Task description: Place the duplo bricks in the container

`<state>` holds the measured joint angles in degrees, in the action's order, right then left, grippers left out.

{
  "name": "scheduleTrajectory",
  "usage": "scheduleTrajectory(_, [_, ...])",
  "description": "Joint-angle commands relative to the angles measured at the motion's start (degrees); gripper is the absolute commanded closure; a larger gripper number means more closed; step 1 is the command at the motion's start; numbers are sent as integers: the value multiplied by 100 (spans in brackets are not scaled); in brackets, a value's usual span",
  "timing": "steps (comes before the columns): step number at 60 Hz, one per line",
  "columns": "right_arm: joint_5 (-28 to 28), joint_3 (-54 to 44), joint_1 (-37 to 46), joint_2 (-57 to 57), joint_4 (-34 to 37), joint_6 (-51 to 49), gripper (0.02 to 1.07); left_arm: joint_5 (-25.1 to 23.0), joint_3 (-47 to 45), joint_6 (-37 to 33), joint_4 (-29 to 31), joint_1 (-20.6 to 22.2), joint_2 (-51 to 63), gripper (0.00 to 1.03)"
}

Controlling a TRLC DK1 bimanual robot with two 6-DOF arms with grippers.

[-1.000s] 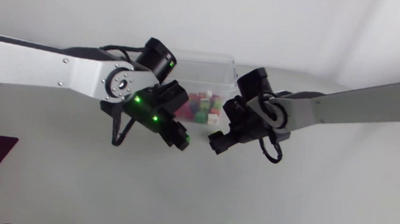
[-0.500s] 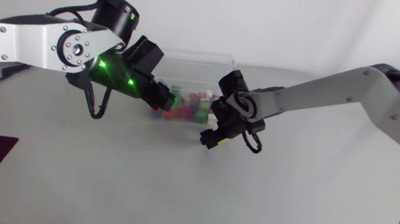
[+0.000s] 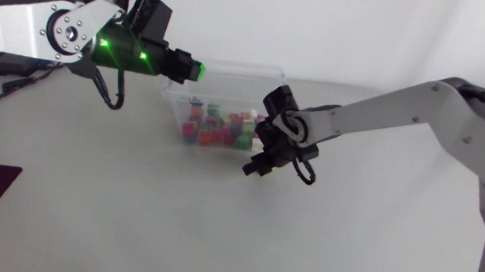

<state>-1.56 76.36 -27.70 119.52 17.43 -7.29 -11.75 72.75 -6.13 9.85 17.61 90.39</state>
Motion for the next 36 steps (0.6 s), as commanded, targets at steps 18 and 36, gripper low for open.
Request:
scheduleTrajectory(18, [-90,-640,-60,-1291,586,-9,77,-64,433,429,-668,-266,717,83])
scheduleTrajectory(36, [-90,-596,-86,-2425,1201,8,77,103,793,552,-932,-275,1288,70])
